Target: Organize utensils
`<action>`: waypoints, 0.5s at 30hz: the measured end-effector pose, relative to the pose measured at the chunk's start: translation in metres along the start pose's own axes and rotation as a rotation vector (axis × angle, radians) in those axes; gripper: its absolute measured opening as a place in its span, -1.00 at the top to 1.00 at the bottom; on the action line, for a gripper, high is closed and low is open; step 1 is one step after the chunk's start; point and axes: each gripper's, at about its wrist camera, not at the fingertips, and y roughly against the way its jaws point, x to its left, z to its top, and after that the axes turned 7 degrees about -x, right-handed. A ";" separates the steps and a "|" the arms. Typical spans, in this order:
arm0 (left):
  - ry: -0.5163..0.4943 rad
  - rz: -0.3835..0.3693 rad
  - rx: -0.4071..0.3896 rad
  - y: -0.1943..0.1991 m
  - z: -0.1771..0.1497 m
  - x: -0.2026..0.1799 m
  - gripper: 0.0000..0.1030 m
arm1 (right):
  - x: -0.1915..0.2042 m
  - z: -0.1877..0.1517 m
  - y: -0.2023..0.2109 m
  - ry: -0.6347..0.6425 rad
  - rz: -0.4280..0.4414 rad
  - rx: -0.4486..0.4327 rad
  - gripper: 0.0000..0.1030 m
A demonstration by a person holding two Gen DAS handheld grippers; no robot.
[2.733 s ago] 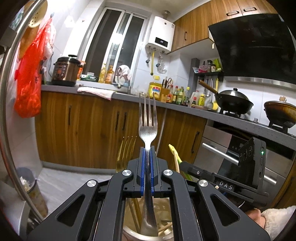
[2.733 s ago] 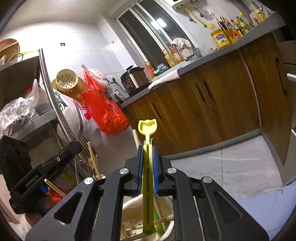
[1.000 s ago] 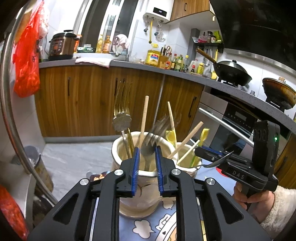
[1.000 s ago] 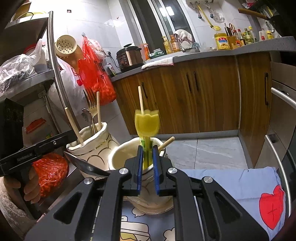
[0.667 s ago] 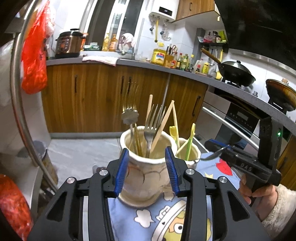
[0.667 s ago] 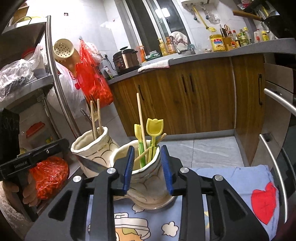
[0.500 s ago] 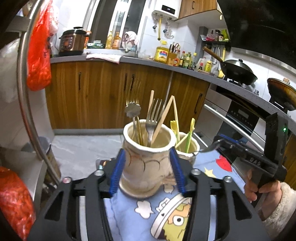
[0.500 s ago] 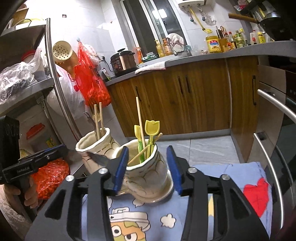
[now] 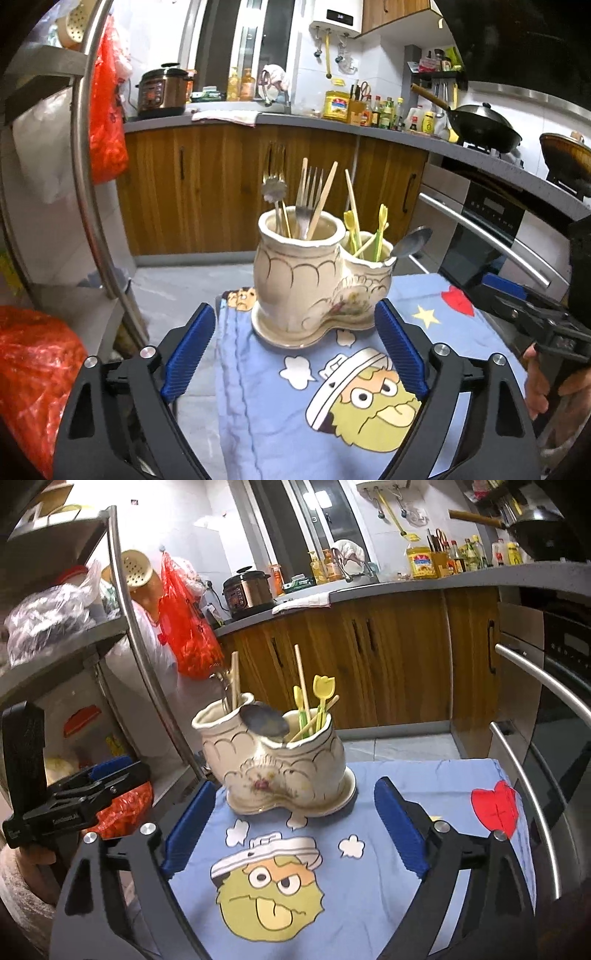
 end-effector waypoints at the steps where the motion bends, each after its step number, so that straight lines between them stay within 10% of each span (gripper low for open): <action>1: -0.003 0.005 -0.001 0.000 -0.002 -0.001 -0.76 | 0.003 -0.002 0.002 0.008 -0.006 -0.004 -0.78; 15: -0.060 0.063 -0.013 -0.005 -0.019 -0.006 -0.86 | 0.018 -0.017 0.002 0.055 -0.064 -0.007 -0.87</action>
